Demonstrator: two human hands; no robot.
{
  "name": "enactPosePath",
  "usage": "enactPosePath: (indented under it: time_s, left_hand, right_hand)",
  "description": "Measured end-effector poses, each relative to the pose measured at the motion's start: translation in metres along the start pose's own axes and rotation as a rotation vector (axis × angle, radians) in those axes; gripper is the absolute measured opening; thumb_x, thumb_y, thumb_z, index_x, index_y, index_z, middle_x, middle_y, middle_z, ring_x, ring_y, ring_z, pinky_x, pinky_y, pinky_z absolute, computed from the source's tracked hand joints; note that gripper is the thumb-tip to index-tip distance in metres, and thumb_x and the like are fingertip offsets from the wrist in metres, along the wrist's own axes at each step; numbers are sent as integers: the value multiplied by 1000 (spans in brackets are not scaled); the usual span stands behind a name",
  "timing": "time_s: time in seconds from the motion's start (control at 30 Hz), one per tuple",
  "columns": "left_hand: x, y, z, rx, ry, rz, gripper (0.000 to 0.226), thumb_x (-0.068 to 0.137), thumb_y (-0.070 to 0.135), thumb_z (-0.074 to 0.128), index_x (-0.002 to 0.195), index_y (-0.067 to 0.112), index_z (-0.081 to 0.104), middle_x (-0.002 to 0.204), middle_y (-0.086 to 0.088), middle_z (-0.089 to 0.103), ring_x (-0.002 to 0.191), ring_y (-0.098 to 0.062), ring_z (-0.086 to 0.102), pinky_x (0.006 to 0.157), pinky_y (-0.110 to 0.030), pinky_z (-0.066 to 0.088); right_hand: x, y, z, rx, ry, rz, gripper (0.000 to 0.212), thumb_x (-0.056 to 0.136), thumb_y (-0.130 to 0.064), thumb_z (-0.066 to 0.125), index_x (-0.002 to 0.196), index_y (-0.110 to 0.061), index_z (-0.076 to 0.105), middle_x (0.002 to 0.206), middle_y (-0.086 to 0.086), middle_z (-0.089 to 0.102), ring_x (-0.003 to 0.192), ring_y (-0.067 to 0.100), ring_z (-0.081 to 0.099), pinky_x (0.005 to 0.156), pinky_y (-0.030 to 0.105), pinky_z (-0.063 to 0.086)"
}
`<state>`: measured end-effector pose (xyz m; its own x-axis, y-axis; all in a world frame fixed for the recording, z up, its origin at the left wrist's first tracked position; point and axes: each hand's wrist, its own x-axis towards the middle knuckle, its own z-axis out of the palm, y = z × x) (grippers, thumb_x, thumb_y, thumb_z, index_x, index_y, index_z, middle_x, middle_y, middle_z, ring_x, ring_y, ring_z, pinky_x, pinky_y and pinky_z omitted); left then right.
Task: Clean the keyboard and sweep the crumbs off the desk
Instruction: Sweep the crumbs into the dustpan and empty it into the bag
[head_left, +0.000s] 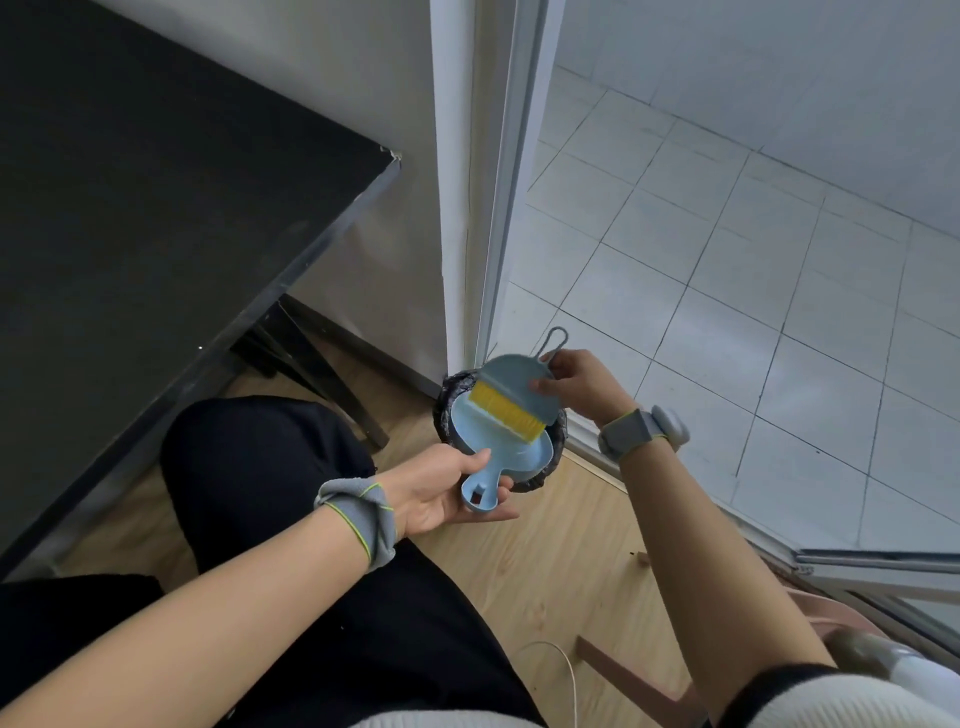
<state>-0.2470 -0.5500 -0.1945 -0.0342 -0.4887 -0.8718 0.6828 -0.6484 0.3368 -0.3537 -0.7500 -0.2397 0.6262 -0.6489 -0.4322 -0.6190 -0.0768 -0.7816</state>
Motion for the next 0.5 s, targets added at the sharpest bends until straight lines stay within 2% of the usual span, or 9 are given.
enactPosePath:
  time_s: [0.03,0.1,0.17,0.2,0.27,0.37,0.43,0.47,0.5]
  left_hand:
    - [0,1,-2,-6,3,5,28,105,14,46,121,-9,48,95,-20,60,72,-22,63,82,-54,58]
    - [2,5,-3,-31,15,12,25,104,13,46,119,-7,48,95,-20,59,72,-23,62,78,-54,59]
    - [2,8,0,-43,21,1,23,104,12,45,115,-8,49,95,-20,58,73,-24,62,75,-53,59]
    - [2,8,2,-47,18,-10,23,105,12,45,115,-8,49,94,-20,57,73,-24,61,75,-53,59]
    - [1,7,4,-57,1,-34,25,105,12,45,119,-9,48,93,-19,57,72,-23,60,75,-52,59]
    - [-2,4,3,-54,-13,-51,21,105,12,44,116,-6,47,93,-19,57,72,-23,60,77,-53,58]
    - [-2,5,0,-55,1,-43,16,105,12,43,111,-3,46,95,-19,56,73,-23,60,77,-55,57]
    - [-2,6,-2,-58,9,-38,13,105,11,43,109,-1,46,96,-20,56,73,-23,60,77,-55,57]
    - [-2,8,-3,-64,14,-33,11,105,10,42,107,0,46,96,-20,56,74,-24,60,76,-55,57]
  right_hand:
    - [0,-1,-2,132,-20,25,12,86,-4,73,91,-11,66,89,10,68,87,29,66,83,44,58]
    - [-5,-7,0,281,-165,100,12,86,-4,75,95,-7,67,89,9,71,88,28,70,83,42,60]
    - [-5,-9,7,229,-306,148,11,85,-8,76,93,-10,69,87,6,74,87,24,73,82,37,61]
    - [-3,-6,12,175,-309,151,11,85,-11,77,93,-12,69,89,7,74,88,25,73,82,39,61]
    - [7,1,17,4,-195,117,17,85,-17,77,96,-7,69,92,14,71,88,31,70,80,43,60]
    - [17,6,15,-285,112,25,20,84,-11,68,100,1,67,88,11,61,84,26,56,62,28,42]
    - [18,6,11,-191,227,29,18,84,-9,67,101,-3,68,89,9,63,83,25,57,60,26,42]
    - [19,5,9,-85,229,41,19,83,-10,69,101,-4,68,91,10,66,86,26,61,66,28,48]
    - [18,3,8,39,183,55,18,82,-11,72,99,-6,69,94,12,69,90,29,66,75,36,56]
